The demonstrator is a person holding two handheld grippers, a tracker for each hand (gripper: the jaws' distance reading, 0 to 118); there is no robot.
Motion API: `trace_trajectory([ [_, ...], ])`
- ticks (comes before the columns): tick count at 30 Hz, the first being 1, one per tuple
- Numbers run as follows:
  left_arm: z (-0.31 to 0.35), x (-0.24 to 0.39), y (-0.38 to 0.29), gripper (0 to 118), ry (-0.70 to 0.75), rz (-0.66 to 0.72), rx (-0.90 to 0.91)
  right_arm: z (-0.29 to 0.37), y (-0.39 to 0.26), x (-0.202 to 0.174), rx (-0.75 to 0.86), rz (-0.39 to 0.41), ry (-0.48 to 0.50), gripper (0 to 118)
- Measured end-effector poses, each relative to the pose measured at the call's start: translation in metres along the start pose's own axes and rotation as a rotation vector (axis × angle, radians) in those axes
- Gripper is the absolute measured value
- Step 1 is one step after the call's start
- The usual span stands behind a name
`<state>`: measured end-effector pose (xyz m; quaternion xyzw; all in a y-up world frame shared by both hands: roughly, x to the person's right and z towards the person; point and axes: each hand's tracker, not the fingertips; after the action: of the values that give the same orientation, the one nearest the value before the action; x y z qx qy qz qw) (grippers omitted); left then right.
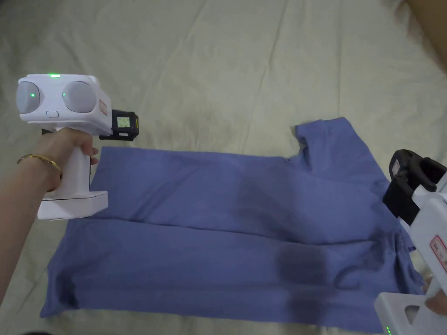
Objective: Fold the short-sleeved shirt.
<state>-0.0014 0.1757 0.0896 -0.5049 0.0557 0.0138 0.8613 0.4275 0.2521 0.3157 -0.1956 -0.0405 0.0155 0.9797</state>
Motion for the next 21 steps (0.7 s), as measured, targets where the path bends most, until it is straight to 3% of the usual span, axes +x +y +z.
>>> trace_trajectory([
  [5,-0.042,-0.005,0.003,106,0.039,0.005,-0.119,-0.019,-0.004,-0.005,-0.040,0.020,-0.012,0],
  [6,-0.046,-0.005,0.004,101,0.035,0.005,-0.121,-0.022,-0.006,-0.005,-0.049,0.018,-0.013,0],
  [8,-0.049,-0.004,0.004,75,0.035,0.002,-0.118,-0.025,-0.009,-0.007,-0.061,0.022,-0.020,0],
  [9,-0.051,-0.002,0.004,48,0.038,-0.001,-0.107,-0.026,-0.010,-0.008,-0.067,0.026,-0.027,0],
  [10,-0.053,-0.001,0.004,31,0.032,-0.005,-0.107,-0.027,-0.011,-0.008,-0.074,0.031,-0.026,0],
  [12,-0.059,0.000,0.004,14,0.002,-0.001,-0.130,-0.026,-0.013,-0.007,-0.083,0.029,-0.029,0],
  [16,-0.064,-0.002,0.003,2,-0.018,0.027,-0.144,-0.024,-0.013,0.000,-0.089,0.026,-0.040,0],
  [21,-0.039,-0.005,0.007,0,-0.033,0.030,-0.045,-0.024,-0.007,0.019,-0.079,-0.005,-0.050,0],
])
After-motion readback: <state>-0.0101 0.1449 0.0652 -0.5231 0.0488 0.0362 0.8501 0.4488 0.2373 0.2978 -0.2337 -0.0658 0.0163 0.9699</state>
